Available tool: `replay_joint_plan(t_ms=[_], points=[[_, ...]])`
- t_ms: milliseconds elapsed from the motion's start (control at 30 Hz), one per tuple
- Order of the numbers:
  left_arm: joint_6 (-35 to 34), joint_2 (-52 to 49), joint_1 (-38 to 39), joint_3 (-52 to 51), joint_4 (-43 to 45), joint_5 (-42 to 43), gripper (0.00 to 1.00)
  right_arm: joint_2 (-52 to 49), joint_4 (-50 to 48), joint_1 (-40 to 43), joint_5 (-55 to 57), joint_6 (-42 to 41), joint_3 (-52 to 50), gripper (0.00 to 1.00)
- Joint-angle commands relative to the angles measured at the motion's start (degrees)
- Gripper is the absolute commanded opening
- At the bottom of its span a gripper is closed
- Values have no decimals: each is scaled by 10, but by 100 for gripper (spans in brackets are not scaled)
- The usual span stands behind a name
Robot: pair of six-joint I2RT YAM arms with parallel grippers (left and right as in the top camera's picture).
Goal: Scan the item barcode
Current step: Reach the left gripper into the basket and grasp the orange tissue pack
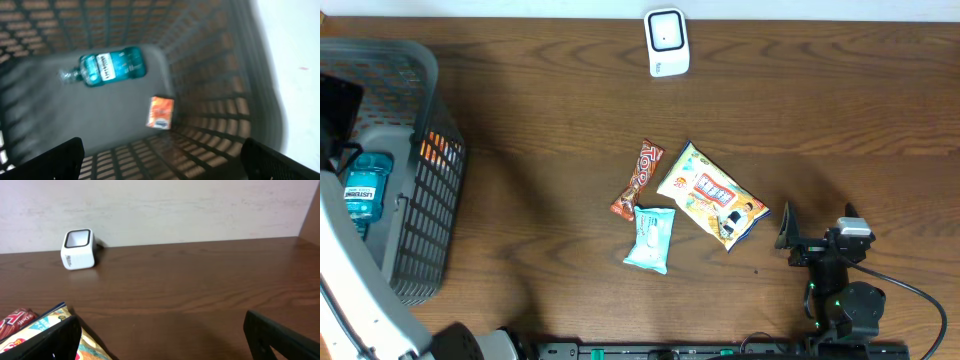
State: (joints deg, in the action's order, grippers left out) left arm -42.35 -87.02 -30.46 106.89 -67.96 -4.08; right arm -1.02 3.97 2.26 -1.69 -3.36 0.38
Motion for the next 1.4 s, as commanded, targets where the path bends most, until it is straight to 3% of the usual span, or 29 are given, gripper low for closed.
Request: replay_joint_plan(t_ms=[0, 233, 500, 733, 1200, 1367], points=[[-25, -41, -14, -7, -6, 21, 100, 1, 2, -6, 0, 7, -1, 99], [-23, -143, -13, -7, -29, 27, 100, 1, 2, -6, 0, 7, -1, 99], [75, -267, -13, -7, -5, 117, 100, 1, 2, -6, 1, 7, -1, 99], [98, -362, -11, -7, 17, 127, 100, 1, 2, -6, 1, 7, -1, 99], [128, -437, 23, -8, 59, 124, 99, 1, 2, -6, 0, 7, -1, 99], [128, -438, 26, -9, 60, 124, 66, 1, 2, -6, 1, 7, -1, 99]])
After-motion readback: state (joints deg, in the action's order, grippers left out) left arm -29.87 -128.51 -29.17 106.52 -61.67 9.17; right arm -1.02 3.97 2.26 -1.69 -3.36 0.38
